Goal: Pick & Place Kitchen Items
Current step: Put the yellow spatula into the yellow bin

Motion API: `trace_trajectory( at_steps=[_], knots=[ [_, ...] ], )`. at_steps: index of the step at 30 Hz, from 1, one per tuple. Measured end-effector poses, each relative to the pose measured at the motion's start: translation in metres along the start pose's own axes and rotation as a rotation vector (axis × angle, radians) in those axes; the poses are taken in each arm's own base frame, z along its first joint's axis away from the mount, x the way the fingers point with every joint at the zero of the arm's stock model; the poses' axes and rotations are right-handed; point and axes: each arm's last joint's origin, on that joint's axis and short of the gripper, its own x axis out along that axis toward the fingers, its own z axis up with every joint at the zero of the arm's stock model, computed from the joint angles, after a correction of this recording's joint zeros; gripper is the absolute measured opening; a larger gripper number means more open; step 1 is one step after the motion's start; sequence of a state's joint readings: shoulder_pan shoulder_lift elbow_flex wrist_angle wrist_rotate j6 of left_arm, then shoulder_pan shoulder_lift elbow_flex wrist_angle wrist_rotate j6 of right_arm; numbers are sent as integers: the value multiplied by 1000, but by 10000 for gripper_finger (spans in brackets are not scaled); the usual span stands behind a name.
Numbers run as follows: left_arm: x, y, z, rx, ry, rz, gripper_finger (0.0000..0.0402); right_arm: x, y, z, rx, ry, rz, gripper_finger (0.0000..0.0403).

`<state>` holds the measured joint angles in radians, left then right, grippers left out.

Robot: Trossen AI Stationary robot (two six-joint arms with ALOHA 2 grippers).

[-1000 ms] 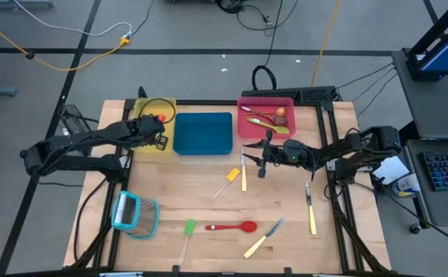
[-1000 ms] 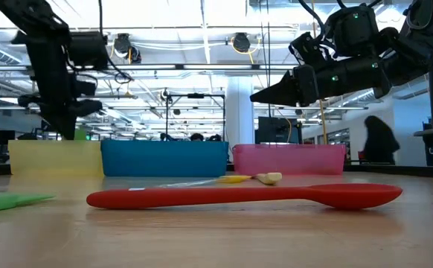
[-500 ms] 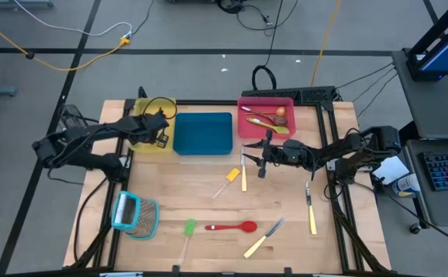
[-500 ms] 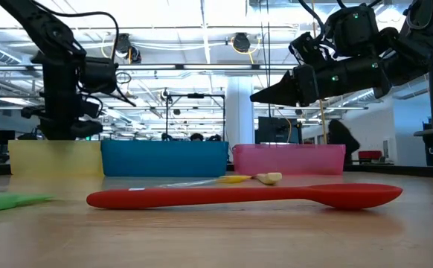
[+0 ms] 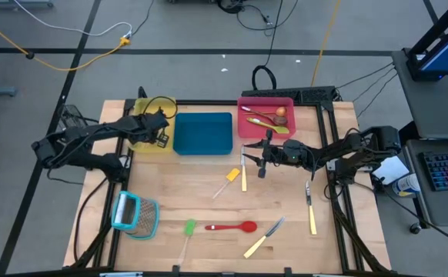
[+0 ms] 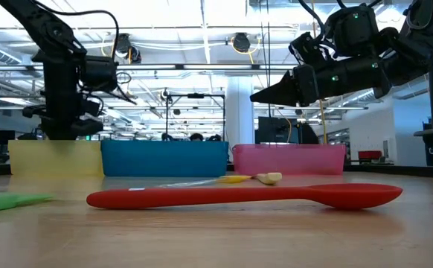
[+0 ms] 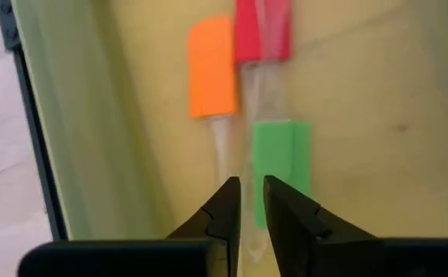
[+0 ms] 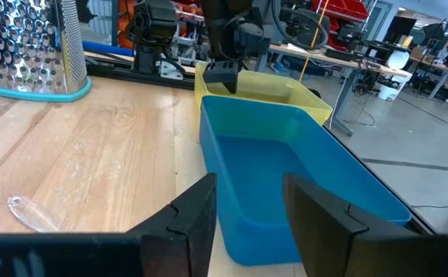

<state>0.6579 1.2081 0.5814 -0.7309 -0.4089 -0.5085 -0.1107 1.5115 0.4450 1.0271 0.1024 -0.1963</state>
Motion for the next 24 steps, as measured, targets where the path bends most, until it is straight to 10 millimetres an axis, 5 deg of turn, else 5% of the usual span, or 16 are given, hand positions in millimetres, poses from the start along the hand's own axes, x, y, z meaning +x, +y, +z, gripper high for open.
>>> trace_trajectory(
  at_steps=[13, 24],
  knots=[
    [-60, -23, 5, 26, -232, -253, 65, 0, 0, -2, 31, 16, 3, 142],
    [-102, -68, -7, 175, -467, -646, 65, 0, 1, -4, 97, 38, 6, 142]
  ],
)
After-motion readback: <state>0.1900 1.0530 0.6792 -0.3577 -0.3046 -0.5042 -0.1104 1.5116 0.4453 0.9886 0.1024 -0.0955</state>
